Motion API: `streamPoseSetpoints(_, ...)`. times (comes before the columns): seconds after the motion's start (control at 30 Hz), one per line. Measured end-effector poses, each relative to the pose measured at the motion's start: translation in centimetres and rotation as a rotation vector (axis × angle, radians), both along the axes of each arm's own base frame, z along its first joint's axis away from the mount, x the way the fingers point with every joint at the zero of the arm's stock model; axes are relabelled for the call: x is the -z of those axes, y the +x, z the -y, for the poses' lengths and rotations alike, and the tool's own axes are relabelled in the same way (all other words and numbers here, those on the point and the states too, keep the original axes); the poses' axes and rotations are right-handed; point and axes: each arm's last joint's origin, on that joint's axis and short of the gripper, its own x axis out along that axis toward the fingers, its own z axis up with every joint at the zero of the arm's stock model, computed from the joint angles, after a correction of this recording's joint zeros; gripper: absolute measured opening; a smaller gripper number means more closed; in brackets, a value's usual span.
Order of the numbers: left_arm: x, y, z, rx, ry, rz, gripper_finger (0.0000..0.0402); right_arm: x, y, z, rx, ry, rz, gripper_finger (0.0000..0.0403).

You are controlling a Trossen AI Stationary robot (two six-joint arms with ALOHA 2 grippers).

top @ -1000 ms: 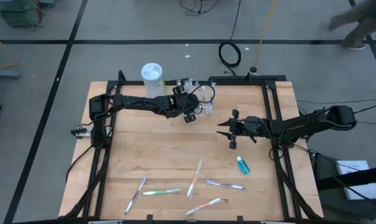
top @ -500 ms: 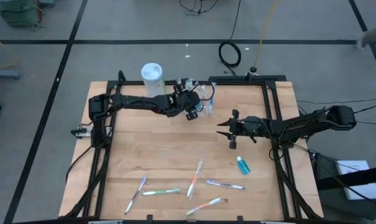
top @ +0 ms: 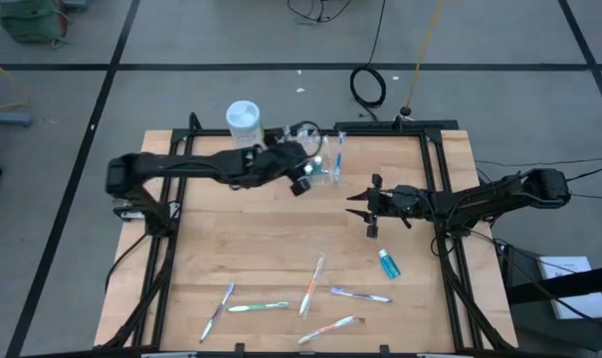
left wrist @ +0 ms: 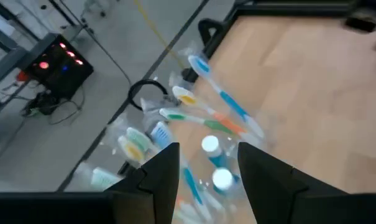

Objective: Pick & Place toothbrushing station
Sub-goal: Put the violet toothbrush into the transparent organizer

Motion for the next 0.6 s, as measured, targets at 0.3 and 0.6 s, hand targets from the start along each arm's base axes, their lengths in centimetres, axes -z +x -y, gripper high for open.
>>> streamPoseSetpoints(0.3, -6.7, -7.3, 3.0, 0.0, -0.09, 0.118, 0.017, -1.3, 0.3, -0.1, -0.004, 0.078, 0.147, 0.0139)
streamPoseSetpoints(0.6, -7.7, -11.2, 4.1, -0.069, -0.079, 0.045, 0.017, -1.2, 0.4, -0.7, -0.18, 0.153, 0.136, 0.0139)
